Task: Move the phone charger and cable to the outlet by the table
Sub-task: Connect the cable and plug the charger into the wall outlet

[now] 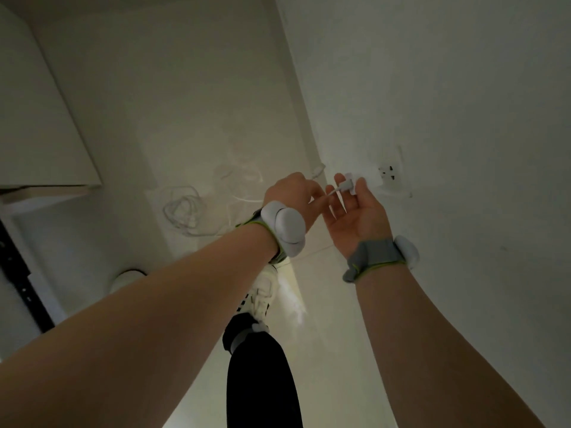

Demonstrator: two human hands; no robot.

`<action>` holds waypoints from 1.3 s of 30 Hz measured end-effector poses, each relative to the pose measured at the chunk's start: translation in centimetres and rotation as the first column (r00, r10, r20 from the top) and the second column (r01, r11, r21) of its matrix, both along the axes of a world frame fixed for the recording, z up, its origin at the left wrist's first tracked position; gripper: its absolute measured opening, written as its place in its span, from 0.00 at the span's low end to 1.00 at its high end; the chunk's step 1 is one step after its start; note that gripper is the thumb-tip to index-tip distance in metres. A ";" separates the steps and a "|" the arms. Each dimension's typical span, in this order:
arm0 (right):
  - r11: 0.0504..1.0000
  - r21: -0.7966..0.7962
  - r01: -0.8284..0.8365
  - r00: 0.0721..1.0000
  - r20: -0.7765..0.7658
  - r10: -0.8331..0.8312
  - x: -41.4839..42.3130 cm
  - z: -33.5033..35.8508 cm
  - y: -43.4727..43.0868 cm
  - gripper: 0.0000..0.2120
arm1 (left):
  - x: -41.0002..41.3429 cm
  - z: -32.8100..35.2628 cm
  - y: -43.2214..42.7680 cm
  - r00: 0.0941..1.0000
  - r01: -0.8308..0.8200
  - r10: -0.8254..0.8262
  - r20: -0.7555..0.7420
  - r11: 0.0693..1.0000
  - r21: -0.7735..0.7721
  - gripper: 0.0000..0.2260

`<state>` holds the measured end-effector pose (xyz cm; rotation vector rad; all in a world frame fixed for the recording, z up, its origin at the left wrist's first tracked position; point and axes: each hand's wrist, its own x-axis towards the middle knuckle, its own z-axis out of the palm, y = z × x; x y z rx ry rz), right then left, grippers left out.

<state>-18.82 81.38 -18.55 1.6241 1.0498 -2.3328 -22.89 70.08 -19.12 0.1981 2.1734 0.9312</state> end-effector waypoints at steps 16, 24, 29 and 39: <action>0.997 0.035 -0.068 0.995 0.074 0.065 -0.8 -2.1 3.4 0.21 | -1.2 -2.2 0.2 0.973 -0.228 0.227 -0.051 0.974 -0.015 0.15; 0.986 0.118 -0.113 0.993 0.052 0.108 0.0 -2.6 3.6 0.12 | -1.1 -2.3 0.1 0.976 -0.215 0.214 -0.023 0.977 -0.008 0.14; 0.984 0.161 -0.080 0.996 0.045 0.074 -0.3 -2.7 3.4 0.13 | -1.4 -2.1 -0.1 0.978 -0.211 0.211 -0.007 0.977 -0.008 0.13; 0.991 0.112 -0.069 0.997 -0.033 0.073 -0.1 -3.1 3.8 0.10 | -1.3 -2.5 -0.2 0.981 -0.194 0.194 0.005 0.981 -0.021 0.11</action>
